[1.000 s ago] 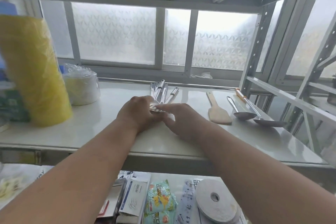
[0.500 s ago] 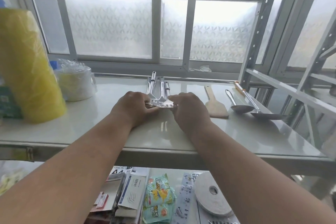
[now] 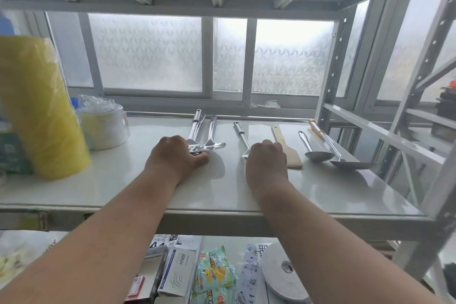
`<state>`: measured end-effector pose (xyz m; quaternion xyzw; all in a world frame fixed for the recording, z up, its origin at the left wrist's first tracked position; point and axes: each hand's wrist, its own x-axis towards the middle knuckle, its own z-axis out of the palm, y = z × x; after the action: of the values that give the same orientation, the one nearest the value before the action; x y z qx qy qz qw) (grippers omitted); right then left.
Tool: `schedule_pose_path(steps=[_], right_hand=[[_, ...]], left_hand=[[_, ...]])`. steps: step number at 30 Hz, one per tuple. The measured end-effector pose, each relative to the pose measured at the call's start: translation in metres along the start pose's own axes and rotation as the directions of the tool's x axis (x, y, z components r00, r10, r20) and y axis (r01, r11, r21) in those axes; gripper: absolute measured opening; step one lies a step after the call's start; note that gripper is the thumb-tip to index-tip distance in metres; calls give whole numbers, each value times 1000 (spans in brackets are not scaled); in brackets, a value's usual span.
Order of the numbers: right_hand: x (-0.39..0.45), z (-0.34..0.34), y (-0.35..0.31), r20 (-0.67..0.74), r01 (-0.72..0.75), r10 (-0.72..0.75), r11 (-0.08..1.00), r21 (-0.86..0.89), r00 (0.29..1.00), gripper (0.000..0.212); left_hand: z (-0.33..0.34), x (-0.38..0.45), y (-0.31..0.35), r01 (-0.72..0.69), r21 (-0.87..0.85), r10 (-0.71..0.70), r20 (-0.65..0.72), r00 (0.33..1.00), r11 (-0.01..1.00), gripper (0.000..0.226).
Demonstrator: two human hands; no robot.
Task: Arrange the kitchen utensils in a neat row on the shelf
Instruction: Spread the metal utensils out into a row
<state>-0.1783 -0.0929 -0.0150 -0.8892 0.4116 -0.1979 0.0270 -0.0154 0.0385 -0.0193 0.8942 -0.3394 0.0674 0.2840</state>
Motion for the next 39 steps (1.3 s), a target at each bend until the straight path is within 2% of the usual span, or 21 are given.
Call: schedule_pose_path(steps=[4, 9, 11, 14, 23, 25, 28, 33, 37, 39], right_hand=[[0, 0, 0, 33, -40, 38, 998, 47, 999, 17], [-5, 2, -6, 46, 18, -21, 999, 50, 999, 57], [-7, 1, -8, 34, 102, -101, 994, -25, 994, 61], [-9, 1, -10, 30, 187, -186, 981, -44, 982, 65], [-9, 5, -9, 6, 163, -163, 986, -37, 987, 54], [-11, 4, -12, -59, 204, -207, 978, -52, 977, 51], [-13, 4, -19, -182, 327, -336, 942, -81, 924, 39], [-10, 6, -31, -235, 474, -501, 865, -164, 833, 27], [3, 5, -47, -184, 472, -504, 860, -195, 844, 43], [7, 9, -56, -124, 471, -499, 859, -199, 858, 41]], left_hand=[[1, 4, 0, 40, 2, -39, -26, 999, 999, 41], [4, 8, -5, 65, -4, -65, -42, 997, 998, 41], [4, 8, -6, 60, 4, -60, -43, 997, 998, 44], [3, 8, -6, 44, 10, -43, -37, 998, 999, 48], [3, 7, -8, 26, -9, -27, -23, 999, 1000, 40], [4, 7, -8, 29, -11, -29, -21, 999, 1000, 42], [3, 7, -7, 26, -6, -26, -24, 999, 1000, 44], [3, 7, -6, 18, -2, -18, -26, 1000, 1000, 42], [2, 6, -4, 1, -14, -1, -25, 1000, 1000, 45], [2, 4, -3, 1, -14, -2, -26, 1000, 1000, 46]])
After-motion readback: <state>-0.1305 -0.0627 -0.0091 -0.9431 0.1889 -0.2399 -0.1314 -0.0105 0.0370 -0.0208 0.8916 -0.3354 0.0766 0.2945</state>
